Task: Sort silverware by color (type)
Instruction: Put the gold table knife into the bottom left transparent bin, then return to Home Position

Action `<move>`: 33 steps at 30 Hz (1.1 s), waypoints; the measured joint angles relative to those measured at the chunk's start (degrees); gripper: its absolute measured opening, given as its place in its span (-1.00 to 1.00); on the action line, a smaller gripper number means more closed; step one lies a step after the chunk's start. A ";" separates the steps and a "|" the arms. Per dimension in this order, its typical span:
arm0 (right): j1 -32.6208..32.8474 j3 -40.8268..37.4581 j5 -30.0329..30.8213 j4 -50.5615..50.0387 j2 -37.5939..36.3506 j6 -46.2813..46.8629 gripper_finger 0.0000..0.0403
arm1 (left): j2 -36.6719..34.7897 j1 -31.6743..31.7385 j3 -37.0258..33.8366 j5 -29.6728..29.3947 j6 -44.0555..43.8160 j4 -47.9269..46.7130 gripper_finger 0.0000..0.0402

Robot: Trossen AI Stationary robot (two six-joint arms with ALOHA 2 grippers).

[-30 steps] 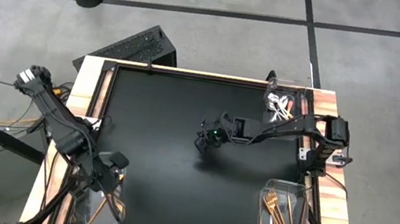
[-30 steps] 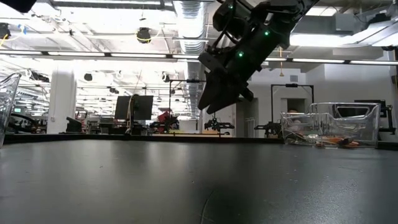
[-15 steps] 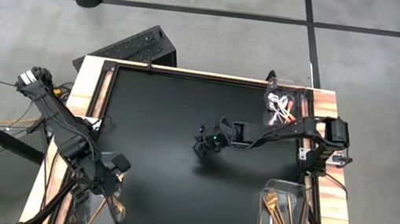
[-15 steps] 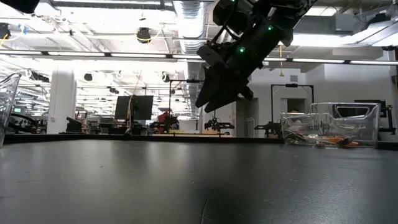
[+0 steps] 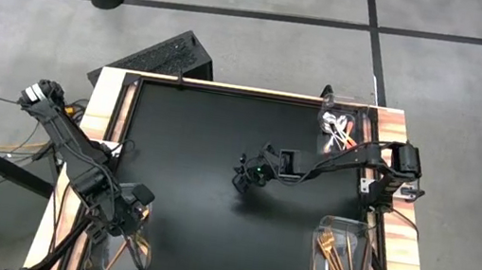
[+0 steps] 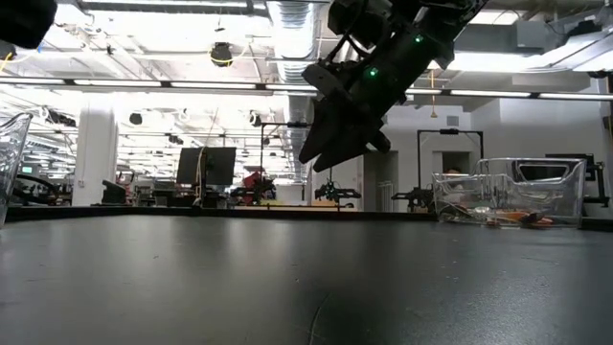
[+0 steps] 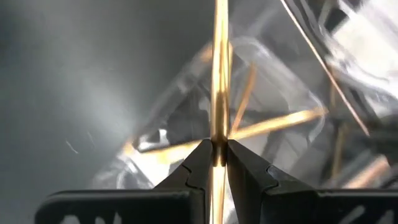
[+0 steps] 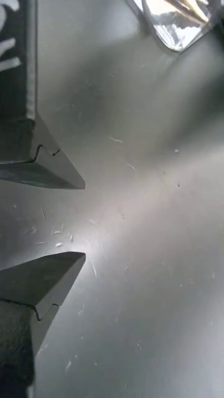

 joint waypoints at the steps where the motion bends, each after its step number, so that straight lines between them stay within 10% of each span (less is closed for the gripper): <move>1: 0.00 0.00 0.00 0.00 0.00 0.11 -0.03 | -0.02 -0.03 0.00 -1.03 -0.89 0.95 -0.85; 22: 0.39 0.00 -0.01 0.58 0.00 1.85 -0.03 | -0.78 -2.04 0.02 -1.74 -6.68 -3.87 -0.25; 28: 1.78 0.10 1.97 3.87 -3.37 -1.84 -0.03 | -2.30 -2.04 0.02 -14.18 -7.08 2.95 -0.28; 33: 5.89 0.02 1.91 4.12 -11.61 -11.46 -0.03 | -8.11 -2.04 0.02 -36.18 -10.67 7.25 -0.37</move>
